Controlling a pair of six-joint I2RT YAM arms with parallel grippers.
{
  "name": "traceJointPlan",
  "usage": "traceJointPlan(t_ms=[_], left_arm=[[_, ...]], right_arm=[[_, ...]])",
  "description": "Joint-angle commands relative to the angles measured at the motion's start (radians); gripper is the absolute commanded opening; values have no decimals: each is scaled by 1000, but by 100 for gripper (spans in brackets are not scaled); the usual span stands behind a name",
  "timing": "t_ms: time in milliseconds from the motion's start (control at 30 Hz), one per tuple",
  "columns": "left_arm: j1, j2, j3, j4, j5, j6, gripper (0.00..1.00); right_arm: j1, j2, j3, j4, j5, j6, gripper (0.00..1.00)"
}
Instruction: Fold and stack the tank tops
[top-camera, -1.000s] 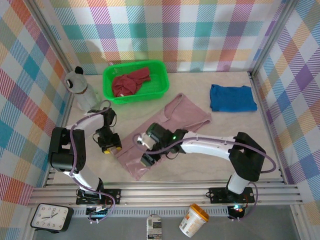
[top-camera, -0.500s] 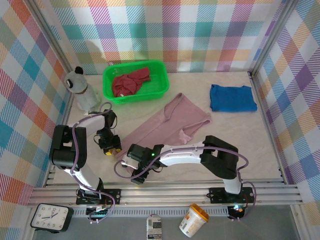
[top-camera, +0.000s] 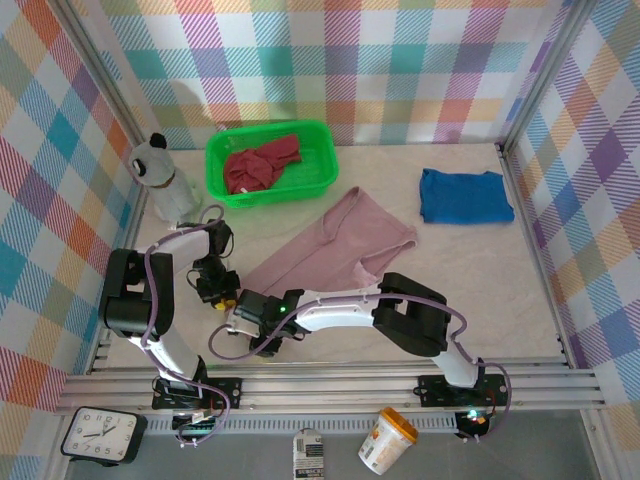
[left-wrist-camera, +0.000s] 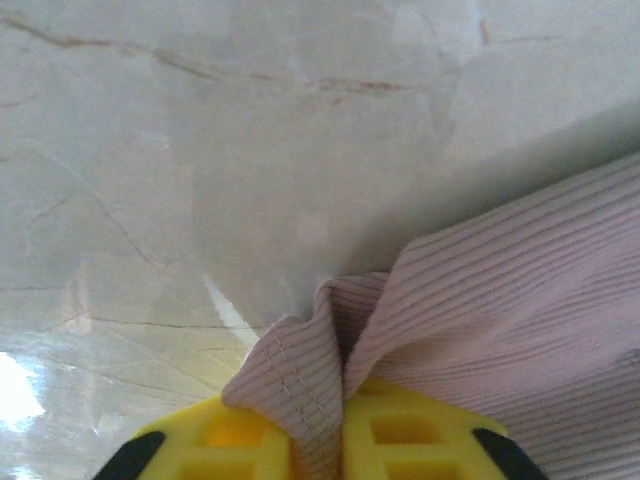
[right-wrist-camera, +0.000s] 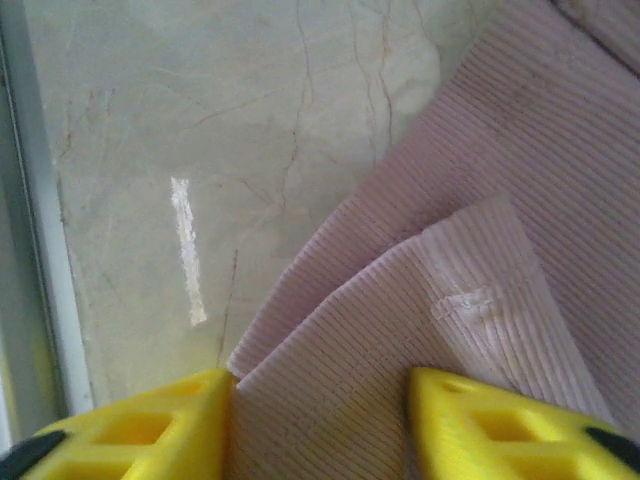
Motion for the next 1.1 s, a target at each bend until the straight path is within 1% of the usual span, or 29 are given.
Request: traceJointPlan(t_ms=[0,100,267,300,533,700,767,900,1000,1067], left_arm=[[1,13,2,20,6,-2,10],[-2,-23,30,-12,-18,-9,6],[-26,-75,117,-96,-45,-10,1],[-32,-81,134,-108,-45,-10,0],[-76,-63,260,-161,-30,-19,0],[-131,-11,406,-171,10,-41,0],[-155,31,475,-173,29,-47,0],[-198,137,604,-182,30,-53,0],[-229,229,704,-181,36,-57,0],[-245,290,766,-181,45,-55,0]], right_arm=[[9,33,4,-83,14,-18,31],[9,1,10,-79,-13,-3,19],[-4,-90,18,-72,-48,49,7],[-13,-111,13,-71,-63,99,6],[-100,-249,-104,-41,-145,220,5],[-220,-376,-219,-1,-238,304,4],[-274,-414,-252,-6,-273,309,4],[-382,-466,-319,-1,-363,322,4],[-476,-470,-354,0,-457,331,5],[-515,-463,-369,9,-488,327,5]])
